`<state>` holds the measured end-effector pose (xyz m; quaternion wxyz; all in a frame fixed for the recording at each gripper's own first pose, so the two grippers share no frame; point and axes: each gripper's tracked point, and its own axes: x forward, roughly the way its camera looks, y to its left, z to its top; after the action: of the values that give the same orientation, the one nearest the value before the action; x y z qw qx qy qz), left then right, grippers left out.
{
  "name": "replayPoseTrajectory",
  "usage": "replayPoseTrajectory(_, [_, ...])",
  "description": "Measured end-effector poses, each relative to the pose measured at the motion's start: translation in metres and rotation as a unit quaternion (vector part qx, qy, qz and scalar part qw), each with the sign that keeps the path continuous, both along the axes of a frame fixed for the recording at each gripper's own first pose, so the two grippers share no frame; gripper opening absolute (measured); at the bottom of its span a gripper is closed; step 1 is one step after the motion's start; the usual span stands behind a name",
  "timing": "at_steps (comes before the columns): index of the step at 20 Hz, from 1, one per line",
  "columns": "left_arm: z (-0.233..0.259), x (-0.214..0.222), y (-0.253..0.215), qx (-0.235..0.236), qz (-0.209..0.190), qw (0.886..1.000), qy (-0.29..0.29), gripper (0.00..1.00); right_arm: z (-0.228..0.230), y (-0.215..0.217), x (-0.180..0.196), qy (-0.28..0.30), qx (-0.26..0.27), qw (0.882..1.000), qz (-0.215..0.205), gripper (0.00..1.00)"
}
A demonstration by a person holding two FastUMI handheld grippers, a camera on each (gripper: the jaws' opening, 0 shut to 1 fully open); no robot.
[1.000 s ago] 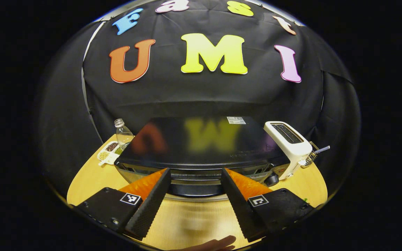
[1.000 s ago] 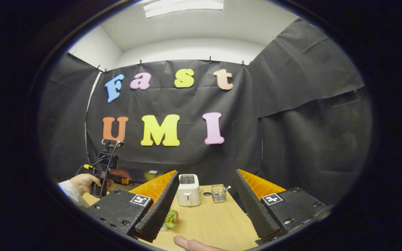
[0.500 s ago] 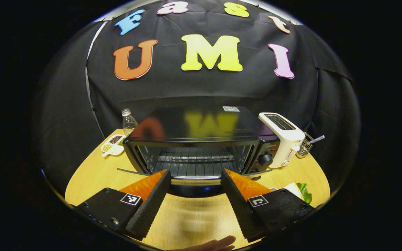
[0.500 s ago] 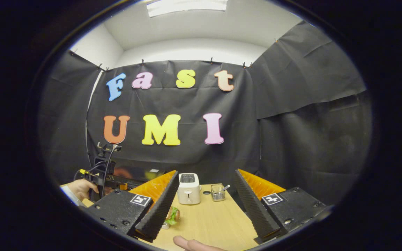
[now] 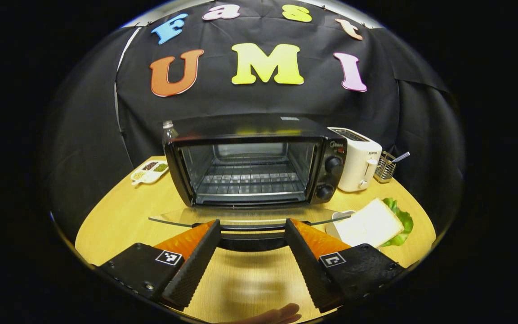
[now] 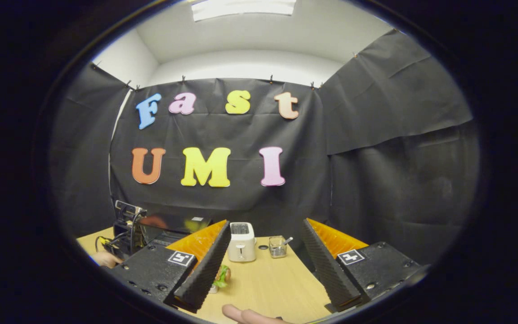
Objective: Open the electric oven with the left hand, put the food in, and close the electric oven.
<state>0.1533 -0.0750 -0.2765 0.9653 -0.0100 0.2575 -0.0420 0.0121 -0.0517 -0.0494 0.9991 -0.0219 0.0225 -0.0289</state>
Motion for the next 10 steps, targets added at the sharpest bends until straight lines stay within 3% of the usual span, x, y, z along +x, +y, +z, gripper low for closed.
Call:
replayPoseTrajectory(5, [-0.028, -0.015, -0.002, 0.001, 0.000, 1.000, 0.016, 0.95, -0.007, 0.000, 0.001, 0.011, -0.005, 1.000, 0.006, 1.00])
replayPoseTrajectory(6, [-0.031, -0.018, -0.002, 0.004, -0.002, 1.000, 0.018, 0.95, -0.007, -0.001, 0.001, 0.011, -0.007, 1.000, 0.004, 0.90])
replayPoseTrajectory(8, [-0.044, -0.021, -0.004, 0.006, -0.005, 1.000, 0.030, 0.93, -0.007, 0.000, 0.003, 0.012, -0.007, 1.000, 0.005, 0.90])
replayPoseTrajectory(9, [-0.050, -0.022, -0.005, 0.002, -0.003, 0.999, 0.036, 0.93, -0.008, 0.001, 0.004, 0.012, -0.006, 1.000, 0.005, 1.00])
replayPoseTrajectory(10, [-0.057, -0.023, -0.006, 0.000, -0.003, 0.999, 0.047, 0.93, -0.009, 0.001, 0.005, 0.013, -0.005, 1.000, 0.005, 0.90])
